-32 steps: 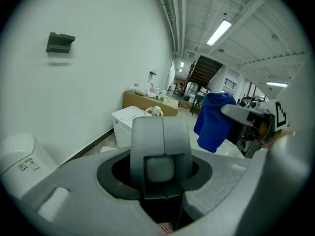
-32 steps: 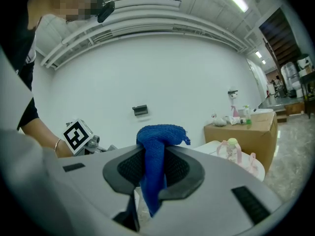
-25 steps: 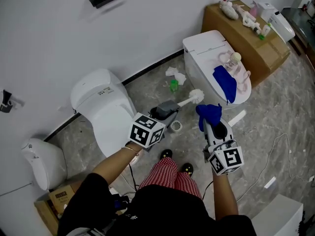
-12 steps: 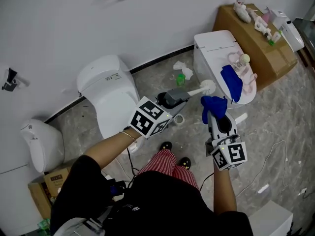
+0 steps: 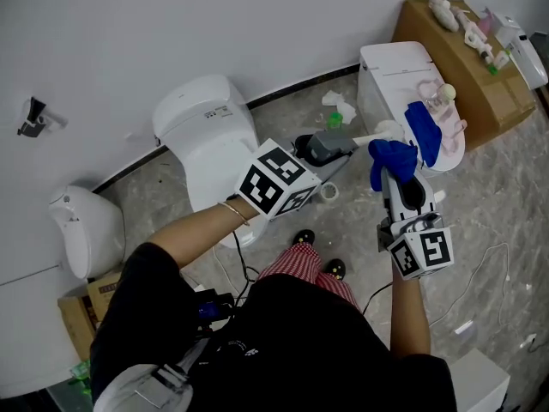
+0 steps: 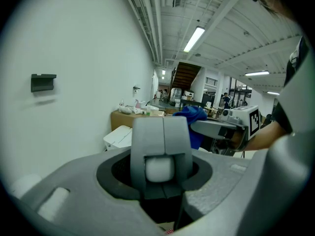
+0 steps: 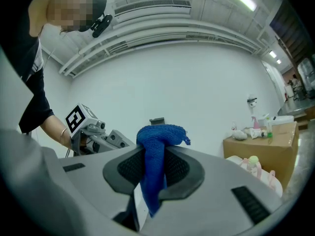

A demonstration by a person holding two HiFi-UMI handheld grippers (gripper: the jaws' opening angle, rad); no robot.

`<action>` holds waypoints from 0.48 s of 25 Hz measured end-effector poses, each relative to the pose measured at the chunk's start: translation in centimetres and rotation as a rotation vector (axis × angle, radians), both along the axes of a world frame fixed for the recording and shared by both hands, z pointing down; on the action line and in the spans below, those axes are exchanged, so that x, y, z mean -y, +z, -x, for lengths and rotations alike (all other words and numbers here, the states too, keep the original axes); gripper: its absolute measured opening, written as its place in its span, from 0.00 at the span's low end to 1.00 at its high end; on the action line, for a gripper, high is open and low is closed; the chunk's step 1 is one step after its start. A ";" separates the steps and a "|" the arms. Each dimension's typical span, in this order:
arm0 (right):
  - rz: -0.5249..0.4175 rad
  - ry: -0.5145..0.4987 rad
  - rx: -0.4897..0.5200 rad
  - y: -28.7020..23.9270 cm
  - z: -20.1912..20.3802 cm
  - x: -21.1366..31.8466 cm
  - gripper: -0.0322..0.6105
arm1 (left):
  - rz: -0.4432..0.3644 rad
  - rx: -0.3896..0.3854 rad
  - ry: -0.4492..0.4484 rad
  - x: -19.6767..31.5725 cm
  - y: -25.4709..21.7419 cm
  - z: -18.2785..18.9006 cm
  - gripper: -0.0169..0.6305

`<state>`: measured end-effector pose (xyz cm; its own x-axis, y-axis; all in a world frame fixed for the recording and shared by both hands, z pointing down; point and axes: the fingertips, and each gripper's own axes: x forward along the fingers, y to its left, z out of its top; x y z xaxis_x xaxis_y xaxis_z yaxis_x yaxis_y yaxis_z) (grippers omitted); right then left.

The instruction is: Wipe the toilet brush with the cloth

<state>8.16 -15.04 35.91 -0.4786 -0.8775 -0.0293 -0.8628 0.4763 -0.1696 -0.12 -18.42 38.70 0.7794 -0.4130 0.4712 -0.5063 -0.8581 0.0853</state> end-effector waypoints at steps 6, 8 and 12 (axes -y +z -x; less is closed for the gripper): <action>-0.015 -0.035 -0.013 -0.7 1.2 0.0 0.17 | -0.027 -0.005 0.015 -0.1 -1.3 0.3 0.30; -0.022 -0.039 -0.014 -1.0 1.5 0.1 0.17 | -0.034 -0.016 0.011 -0.2 -1.8 0.6 0.30; -0.036 -0.044 -0.012 -1.7 1.8 0.0 0.17 | -0.046 -0.012 0.009 -0.6 -2.4 1.4 0.30</action>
<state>6.32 -15.09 34.23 -0.5175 -0.8539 -0.0548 -0.8426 0.5197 -0.1412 -1.48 -17.83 36.34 0.7889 -0.4270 0.4420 -0.4976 -0.8659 0.0515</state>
